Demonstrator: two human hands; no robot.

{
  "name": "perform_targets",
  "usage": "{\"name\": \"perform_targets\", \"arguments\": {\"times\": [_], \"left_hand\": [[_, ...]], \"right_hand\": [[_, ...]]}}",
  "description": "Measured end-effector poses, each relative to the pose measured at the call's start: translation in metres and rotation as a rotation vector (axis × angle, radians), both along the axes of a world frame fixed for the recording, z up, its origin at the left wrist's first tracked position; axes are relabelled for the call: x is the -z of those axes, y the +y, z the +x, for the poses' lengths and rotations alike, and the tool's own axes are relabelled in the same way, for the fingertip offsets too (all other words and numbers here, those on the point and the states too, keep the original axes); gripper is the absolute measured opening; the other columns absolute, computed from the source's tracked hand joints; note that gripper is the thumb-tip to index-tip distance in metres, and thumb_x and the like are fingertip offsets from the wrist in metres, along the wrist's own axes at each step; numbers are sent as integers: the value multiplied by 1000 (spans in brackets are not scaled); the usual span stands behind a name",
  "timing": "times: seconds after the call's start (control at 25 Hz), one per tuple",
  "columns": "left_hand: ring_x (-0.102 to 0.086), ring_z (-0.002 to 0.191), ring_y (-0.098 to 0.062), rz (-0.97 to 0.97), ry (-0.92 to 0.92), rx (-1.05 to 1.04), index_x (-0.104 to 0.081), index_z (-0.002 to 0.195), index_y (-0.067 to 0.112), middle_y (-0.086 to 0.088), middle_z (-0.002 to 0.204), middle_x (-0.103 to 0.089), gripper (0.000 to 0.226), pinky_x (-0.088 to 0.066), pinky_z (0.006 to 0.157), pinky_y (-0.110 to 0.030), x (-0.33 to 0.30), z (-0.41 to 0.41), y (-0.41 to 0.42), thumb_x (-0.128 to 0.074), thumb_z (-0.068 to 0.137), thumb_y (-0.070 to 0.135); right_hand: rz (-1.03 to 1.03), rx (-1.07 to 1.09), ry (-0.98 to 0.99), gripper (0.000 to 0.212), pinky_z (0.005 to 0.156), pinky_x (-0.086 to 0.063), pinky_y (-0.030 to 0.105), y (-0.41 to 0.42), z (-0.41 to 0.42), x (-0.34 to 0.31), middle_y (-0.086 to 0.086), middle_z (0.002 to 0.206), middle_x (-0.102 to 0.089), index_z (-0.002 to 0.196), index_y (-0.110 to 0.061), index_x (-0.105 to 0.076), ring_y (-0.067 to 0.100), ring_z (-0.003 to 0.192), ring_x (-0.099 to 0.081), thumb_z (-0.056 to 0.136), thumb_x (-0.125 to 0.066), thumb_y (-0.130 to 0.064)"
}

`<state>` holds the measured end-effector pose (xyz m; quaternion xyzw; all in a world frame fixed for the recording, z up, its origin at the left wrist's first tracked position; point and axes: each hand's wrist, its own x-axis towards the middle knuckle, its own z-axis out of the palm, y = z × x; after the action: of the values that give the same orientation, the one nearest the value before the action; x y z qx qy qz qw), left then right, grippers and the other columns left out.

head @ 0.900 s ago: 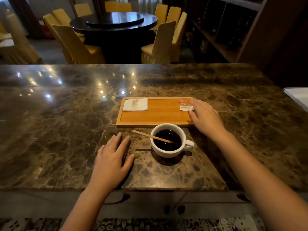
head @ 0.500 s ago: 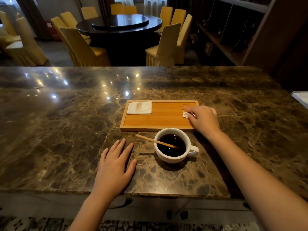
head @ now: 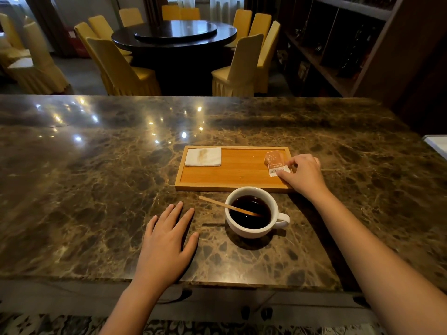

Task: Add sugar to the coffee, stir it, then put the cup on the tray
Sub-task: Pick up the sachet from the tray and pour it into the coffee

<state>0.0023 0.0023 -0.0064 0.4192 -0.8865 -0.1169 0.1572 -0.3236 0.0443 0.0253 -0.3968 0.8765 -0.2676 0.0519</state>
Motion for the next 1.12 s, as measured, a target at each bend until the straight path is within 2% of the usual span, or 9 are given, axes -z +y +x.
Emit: {"name": "perform_targets", "arguments": {"times": [0.16, 0.24, 0.32, 0.4, 0.6, 0.76, 0.92, 1.04, 1.12], "left_hand": [[-1, 135, -3, 2, 13, 9, -26, 138, 33, 3, 152, -22, 57, -4, 112, -37, 1, 0, 0, -28, 85, 52], [-2, 135, -3, -2, 15, 10, -27, 138, 33, 2, 152, -22, 57, -5, 113, -37, 2, -1, 0, -29, 85, 52], [-1, 135, -3, -9, 12, 12, -26, 138, 33, 2, 152, -22, 54, -4, 112, -37, 4, 0, -2, -31, 88, 51], [-1, 135, -3, -13, 6, 15, -25, 139, 33, 2, 152, -21, 53, -3, 112, -37, 5, 1, -2, -31, 89, 50], [0, 136, -4, -10, -1, 21, -22, 139, 33, 3, 153, -19, 53, -5, 113, -39, 6, 1, -3, -34, 90, 49], [-1, 136, -4, -4, -2, 24, -22, 139, 33, 2, 153, -19, 53, -6, 114, -41, 5, 1, -3, -36, 90, 47], [-2, 136, -6, -1, 6, 29, -23, 139, 32, 1, 153, -20, 53, -7, 114, -41, 4, 1, -2, -36, 90, 46], [0, 134, -4, -2, 9, 31, -23, 139, 32, 2, 153, -19, 53, -6, 114, -41, 4, 0, -3, -36, 90, 46], [0, 134, -3, -1, 6, 31, -22, 139, 32, 2, 153, -19, 53, -6, 114, -41, 4, 0, -3, -36, 90, 46]], "right_hand": [[-155, 45, -52, 21, 90, -37, 37, 9, 2, 0, 13, 112, -59, 93, -9, -67, 29, 114, -42, 80, -69, -26], [-251, 48, -152, 13, 86, -46, 40, 15, 3, -2, 10, 102, -64, 90, -12, -67, 27, 102, -53, 83, -66, -23], [-359, 35, -295, 9, 71, -53, 38, 21, 6, -7, 6, 87, -67, 88, -13, -66, 21, 82, -61, 85, -63, -20], [-460, 49, -425, 7, 57, -52, 31, 30, 11, -13, 2, 75, -66, 88, -12, -65, 13, 65, -62, 86, -62, -18], [-654, -71, -683, 9, 48, -51, 16, 52, 32, -29, 2, 77, -69, 82, -21, -66, 7, 56, -64, 84, -64, -12], [-603, -182, -559, 8, 47, -51, 16, 62, 47, -49, 3, 79, -70, 85, -19, -69, 7, 55, -63, 84, -65, -13], [-513, -306, -354, 18, 48, -52, 15, 66, 57, -70, -3, 79, -69, 84, -27, -68, 6, 59, -62, 83, -63, -10], [-433, -390, -147, 20, 61, -51, 10, 68, 63, -80, -15, 85, -64, 87, -30, -66, 2, 72, -62, 82, -64, -11], [-399, -432, 22, 19, 72, -45, 4, 67, 66, -84, -16, 86, -60, 92, -24, -67, -6, 81, -56, 81, -65, -10]]}}
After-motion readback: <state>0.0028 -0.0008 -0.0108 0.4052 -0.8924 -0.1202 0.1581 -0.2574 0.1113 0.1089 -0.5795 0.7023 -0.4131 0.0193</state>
